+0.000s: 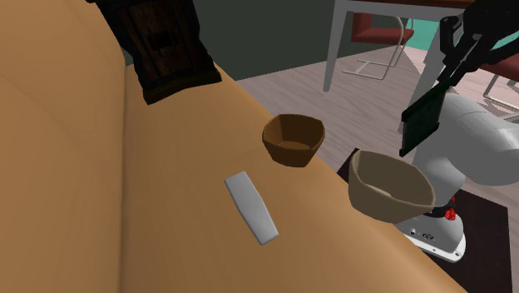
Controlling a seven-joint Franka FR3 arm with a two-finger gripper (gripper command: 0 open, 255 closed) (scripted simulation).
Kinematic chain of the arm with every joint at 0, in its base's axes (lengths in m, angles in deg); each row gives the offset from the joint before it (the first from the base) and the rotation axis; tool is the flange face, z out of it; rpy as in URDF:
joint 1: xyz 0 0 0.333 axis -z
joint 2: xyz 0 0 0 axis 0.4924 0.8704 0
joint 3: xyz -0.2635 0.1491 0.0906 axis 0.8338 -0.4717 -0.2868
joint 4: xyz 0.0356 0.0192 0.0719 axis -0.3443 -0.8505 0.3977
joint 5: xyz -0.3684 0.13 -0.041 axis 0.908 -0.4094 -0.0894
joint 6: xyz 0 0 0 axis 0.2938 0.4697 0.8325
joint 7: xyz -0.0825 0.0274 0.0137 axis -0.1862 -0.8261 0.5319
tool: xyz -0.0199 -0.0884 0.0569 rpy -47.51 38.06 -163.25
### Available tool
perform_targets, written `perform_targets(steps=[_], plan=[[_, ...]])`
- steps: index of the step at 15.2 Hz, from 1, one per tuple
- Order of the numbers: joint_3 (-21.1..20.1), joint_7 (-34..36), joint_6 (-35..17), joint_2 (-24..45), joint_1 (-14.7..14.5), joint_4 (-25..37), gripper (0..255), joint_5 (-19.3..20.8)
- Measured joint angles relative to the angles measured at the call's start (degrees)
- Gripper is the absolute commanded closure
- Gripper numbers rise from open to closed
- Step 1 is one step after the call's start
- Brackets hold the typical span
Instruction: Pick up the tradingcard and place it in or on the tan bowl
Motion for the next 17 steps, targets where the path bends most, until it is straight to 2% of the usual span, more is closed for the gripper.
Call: perform_targets(steps=[7,14,15,17], plan=[[0.5,-0.5,-0.7,-6.0,0.7,-6.8,255,0.4],[0.5,-0.5,-0.9,-6.5,0.8,-7.6,255,0.4],[0.5,-0.5,-0.9,-6.5,0.8,-7.6,0,0.4],[0.5,-0.5,-0.9,-6.5,0.8,-7.6,0,0.4]])
